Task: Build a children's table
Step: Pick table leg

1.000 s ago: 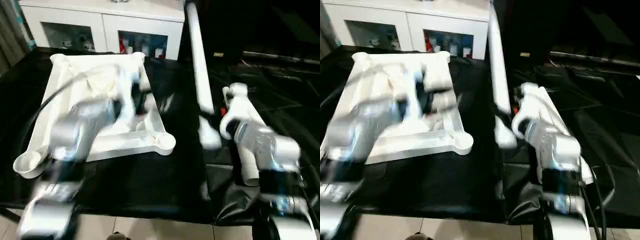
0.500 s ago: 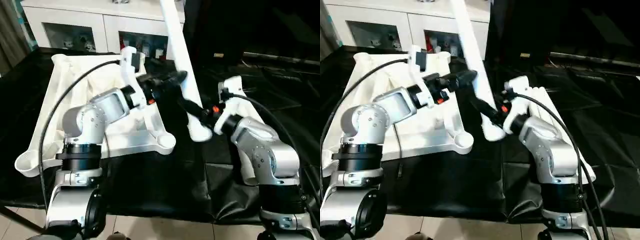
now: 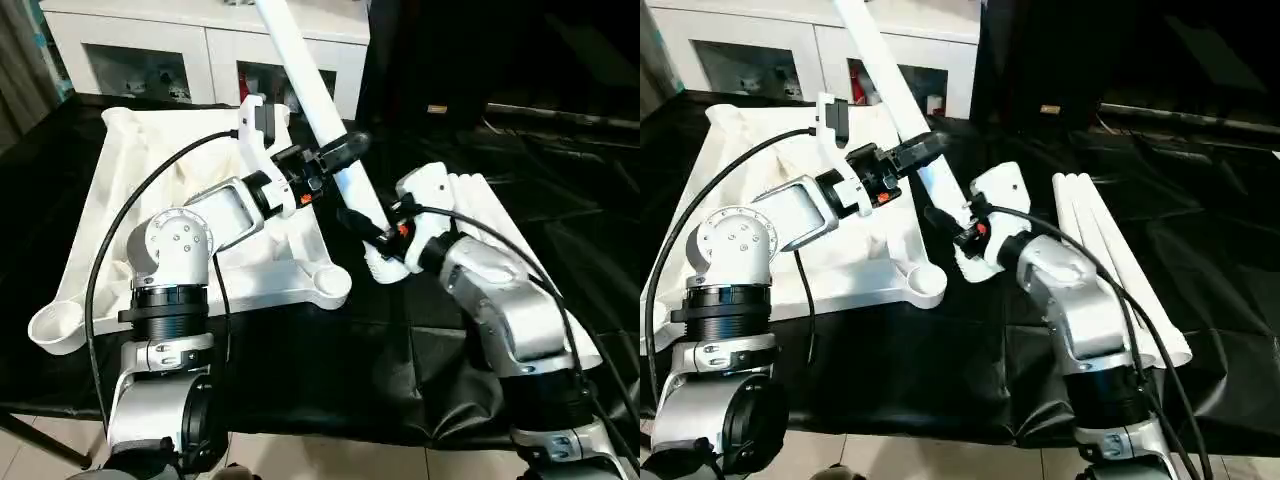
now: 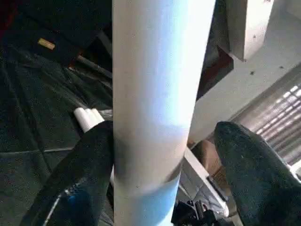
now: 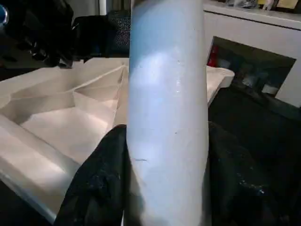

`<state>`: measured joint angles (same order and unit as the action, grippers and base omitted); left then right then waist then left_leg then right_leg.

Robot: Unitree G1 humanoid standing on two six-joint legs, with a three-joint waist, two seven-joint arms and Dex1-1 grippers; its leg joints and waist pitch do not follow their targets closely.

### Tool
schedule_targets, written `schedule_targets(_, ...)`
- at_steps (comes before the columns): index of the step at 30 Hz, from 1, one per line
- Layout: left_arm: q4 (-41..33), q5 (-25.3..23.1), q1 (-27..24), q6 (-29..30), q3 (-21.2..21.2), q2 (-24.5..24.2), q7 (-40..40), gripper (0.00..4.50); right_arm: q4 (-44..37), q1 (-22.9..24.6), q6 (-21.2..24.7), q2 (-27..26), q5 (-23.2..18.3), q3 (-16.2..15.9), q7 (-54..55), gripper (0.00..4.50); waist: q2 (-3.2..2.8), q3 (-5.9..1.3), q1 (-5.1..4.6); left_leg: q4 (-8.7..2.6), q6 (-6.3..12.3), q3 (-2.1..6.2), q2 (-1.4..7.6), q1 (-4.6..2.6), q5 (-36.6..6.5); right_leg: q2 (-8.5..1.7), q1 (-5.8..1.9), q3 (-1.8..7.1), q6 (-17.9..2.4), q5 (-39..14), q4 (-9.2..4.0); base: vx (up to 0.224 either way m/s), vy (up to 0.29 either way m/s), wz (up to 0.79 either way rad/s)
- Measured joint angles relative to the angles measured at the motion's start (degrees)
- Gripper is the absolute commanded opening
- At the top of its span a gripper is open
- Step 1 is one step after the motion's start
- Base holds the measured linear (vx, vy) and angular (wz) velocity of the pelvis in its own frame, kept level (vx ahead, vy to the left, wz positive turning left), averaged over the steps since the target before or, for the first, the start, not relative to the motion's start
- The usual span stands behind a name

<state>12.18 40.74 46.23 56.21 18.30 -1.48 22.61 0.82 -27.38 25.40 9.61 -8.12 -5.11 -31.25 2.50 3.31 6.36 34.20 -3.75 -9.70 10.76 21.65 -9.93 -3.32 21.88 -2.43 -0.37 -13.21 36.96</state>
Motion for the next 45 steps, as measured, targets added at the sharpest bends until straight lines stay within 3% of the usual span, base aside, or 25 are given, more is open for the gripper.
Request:
schedule_targets(13, 0.1, -1.2, 0.0, -2.0, -0.7, 0.0, -1.7, 2.46, 1.6, -1.4, -1.2, -0.7, 1.0, -0.6, 1.4, 1.87, -0.01, 0.01, 0.03, 0.00, 0.00, 0.01, 0.00, 0.03, 0.0, 0.00, 0.01, 0.00, 0.0, 0.0, -0.02, 0.000, 0.000, 0.00)
schedule_targets(14, 0.1, -1.2, 0.0, -2.1, -0.8, 0.0, -1.7, 2.21, 1.6, -1.4, -1.2, -0.6, 1.1, -0.6, 1.6, 1.87, -0.01, 0.01, 0.02, 0.00, 0.00, 0.01, 0.00, 0.03, 0.0, 0.00, 0.01, -0.01, 0.0, 0.0, -0.02, 0.000, 0.000, 0.00)
schedule_targets(17, 0.1, -1.8, 0.0, -2.6, -1.0, 0.0, -1.7, 2.02, 1.7, -1.4, -1.4, -0.6, 1.1, -0.8, 1.9, 1.87, -0.01, 0.01, 0.01, 0.00, 0.00, 0.01, 0.00, 0.03, 0.0, 0.00, 0.02, -0.01, 0.0, 0.0, -0.02, 0.000, 0.000, 0.00)
schedule_targets(26, 0.3, -2.1, 0.0, -3.6, -1.2, 0.7, -1.7, 1.88, 1.6, -1.4, -1.6, -0.2, 1.1, -1.0, 1.5, 1.87, -0.04, 0.03, -0.02, -0.01, 0.01, 0.01, 0.00, 0.04, 0.0, 0.00, 0.02, 0.00, 0.0, 0.0, -0.04, 0.000, 0.000, 0.00)
schedule_targets(27, 0.3, -2.1, 0.0, -3.7, -1.2, 0.8, -1.7, 1.88, 1.6, -1.4, -1.7, -0.1, 1.1, -1.0, 1.4, 2.43, -0.04, 0.03, -0.02, -0.01, 0.00, 0.01, 0.00, 0.04, 0.0, 0.00, 0.02, -0.01, 0.0, 0.0, -0.04, 0.000, 0.000, 0.00)
schedule_targets(29, 0.3, -2.2, 0.0, -4.1, -1.4, 0.8, -1.7, 1.88, 1.6, -1.4, -1.7, -0.4, 0.8, -0.9, 1.1, 2.57, -0.04, 0.03, -0.05, -0.02, 0.01, 0.01, 0.00, 0.04, 0.0, 0.00, 0.02, -0.01, 0.0, 0.0, -0.05, 0.000, 0.000, 0.00)
schedule_targets(38, 0.4, -3.6, 0.0, -5.5, -4.9, -1.3, 1.6, 1.86, 1.4, -1.5, 0.8, 0.2, -4.3, 0.5, -2.8, 3.42, -0.08, 0.05, -0.05, -0.04, 0.02, 0.01, 0.00, 0.06, 0.0, 0.00, 0.03, -0.01, 0.0, 0.0, -0.10, 0.000, 0.000, 0.00)
schedule_targets(45, 2.1, -4.8, 0.7, -6.2, -8.0, -5.0, 5.3, 1.86, -0.2, -6.1, 10.2, 5.7, -14.3, 8.2, -7.6, 3.43, -0.21, 0.14, 0.08, -0.05, 0.03, 0.00, 0.00, 0.12, 0.0, 0.00, 0.04, -0.01, 0.1, 0.0, -0.20, 0.000, 0.000, 0.00)
